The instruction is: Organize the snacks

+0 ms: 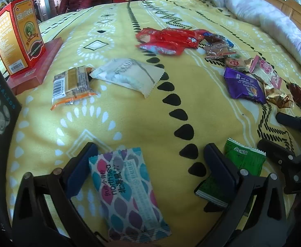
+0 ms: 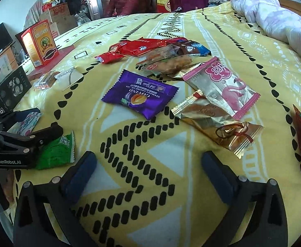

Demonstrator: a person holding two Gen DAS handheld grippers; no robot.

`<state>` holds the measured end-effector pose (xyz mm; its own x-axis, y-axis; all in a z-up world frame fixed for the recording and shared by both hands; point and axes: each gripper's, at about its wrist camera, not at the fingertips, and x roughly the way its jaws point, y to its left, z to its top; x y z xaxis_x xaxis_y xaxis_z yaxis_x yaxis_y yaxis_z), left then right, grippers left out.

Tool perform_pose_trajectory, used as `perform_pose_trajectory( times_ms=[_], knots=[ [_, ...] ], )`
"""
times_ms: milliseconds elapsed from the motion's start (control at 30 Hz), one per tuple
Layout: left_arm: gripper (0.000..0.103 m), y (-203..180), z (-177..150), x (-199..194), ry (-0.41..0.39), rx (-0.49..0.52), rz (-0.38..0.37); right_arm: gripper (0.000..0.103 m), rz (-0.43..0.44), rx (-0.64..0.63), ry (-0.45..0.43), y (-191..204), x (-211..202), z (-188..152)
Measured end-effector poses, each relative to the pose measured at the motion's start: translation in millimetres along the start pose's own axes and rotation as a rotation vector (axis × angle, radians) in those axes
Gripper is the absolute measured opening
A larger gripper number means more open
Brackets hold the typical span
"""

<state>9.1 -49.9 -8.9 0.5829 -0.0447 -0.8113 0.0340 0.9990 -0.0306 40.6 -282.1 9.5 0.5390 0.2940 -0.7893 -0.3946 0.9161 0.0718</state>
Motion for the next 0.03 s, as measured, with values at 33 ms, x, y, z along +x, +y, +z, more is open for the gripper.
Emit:
perform_pose_trajectory(
  times_ms=[33],
  knots=[
    [0.103,-0.2,-0.1,-0.1,-0.001,-0.001,-0.001,0.103,0.000,0.000,0.000,-0.1,0.0,-0.1]
  ],
)
